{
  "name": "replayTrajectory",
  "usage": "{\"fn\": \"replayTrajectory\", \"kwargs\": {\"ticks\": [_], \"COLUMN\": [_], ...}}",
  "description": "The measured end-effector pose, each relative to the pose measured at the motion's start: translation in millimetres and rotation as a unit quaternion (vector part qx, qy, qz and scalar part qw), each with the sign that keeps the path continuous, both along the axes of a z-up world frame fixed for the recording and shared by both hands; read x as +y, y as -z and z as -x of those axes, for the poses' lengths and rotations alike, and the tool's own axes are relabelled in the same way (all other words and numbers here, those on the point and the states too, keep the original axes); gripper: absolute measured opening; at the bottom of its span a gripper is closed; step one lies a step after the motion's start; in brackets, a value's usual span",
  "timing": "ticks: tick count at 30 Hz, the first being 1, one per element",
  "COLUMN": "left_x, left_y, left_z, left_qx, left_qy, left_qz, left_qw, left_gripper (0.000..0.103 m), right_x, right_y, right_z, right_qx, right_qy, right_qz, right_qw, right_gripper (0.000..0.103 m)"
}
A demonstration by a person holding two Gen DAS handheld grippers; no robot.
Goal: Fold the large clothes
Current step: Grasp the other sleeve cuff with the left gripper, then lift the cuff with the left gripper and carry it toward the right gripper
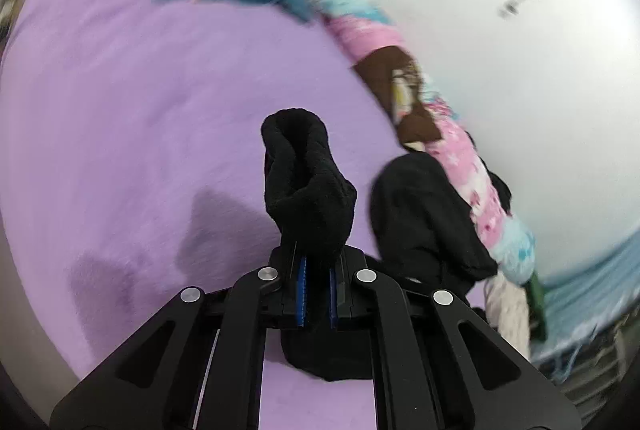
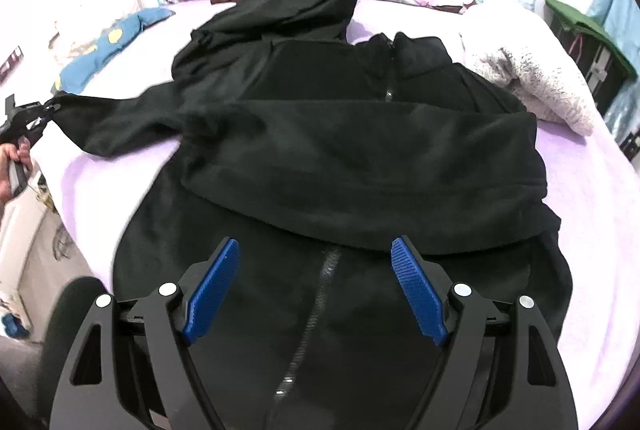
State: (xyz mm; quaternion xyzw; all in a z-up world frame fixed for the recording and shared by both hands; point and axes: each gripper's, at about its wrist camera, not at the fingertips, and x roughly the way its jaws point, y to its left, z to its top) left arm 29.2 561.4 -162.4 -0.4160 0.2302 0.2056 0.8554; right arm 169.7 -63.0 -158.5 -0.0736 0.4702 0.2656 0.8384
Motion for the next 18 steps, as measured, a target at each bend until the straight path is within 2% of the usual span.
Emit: {"fn": "replayTrajectory", "kwargs": {"ticks": [4,6,10,11,12,14,15,18], "left_x": [-48.6,-76.7,-130.0,-143.0,-159.8,-192.1,-205.8,-249.1], "left_y": [-40.6,-58.4,-89.1,-94.7,-101.1,-109.9,-113.6,-119.9], "left_z": [-26.0,-36.1,-50.1,-48.9,-52.7,-56.2,-57.6,-66.4], "left_qx": [0.016,0.013,-0.009,-0.014,-0.016,-0.029,-0.038,-0.052], "left_qy": [0.038,0.051,0.076,0.082,0.091,0.104,0.11,0.132], "left_qz": [-0.068,-0.088,-0.122,-0.131,-0.142,-0.145,-0.144,-0.145], "left_qw": [0.9969,0.9947,0.9895,0.9879,0.9856,0.9835,0.9828,0.9792], "left_gripper": [0.006,0.006,0.006,0.006,0.006,0.006,0.006,0.006], "right_x": [3.2,1.7,2.0,4.4,7.4,8.1,10.2,25.1], "right_y": [-32.2,-51.7,-91.0,-98.0,-102.3,-109.9,-114.5,-114.8], "right_z": [-4.5,-10.2,-28.1,-34.6,-41.1,-48.0,-51.6,-58.8], "right_qx": [0.0,0.01,0.061,0.095,0.141,0.187,0.209,0.265], "right_qy": [-0.01,-0.004,0.004,-0.002,-0.012,-0.017,-0.014,-0.009], "right_qz": [-0.023,-0.053,-0.131,-0.162,-0.204,-0.276,-0.317,-0.358], "right_qw": [1.0,0.999,0.99,0.982,0.969,0.943,0.925,0.895], "right_gripper": [0.077,0.077,0.077,0.08,0.081,0.082,0.083,0.086]}}
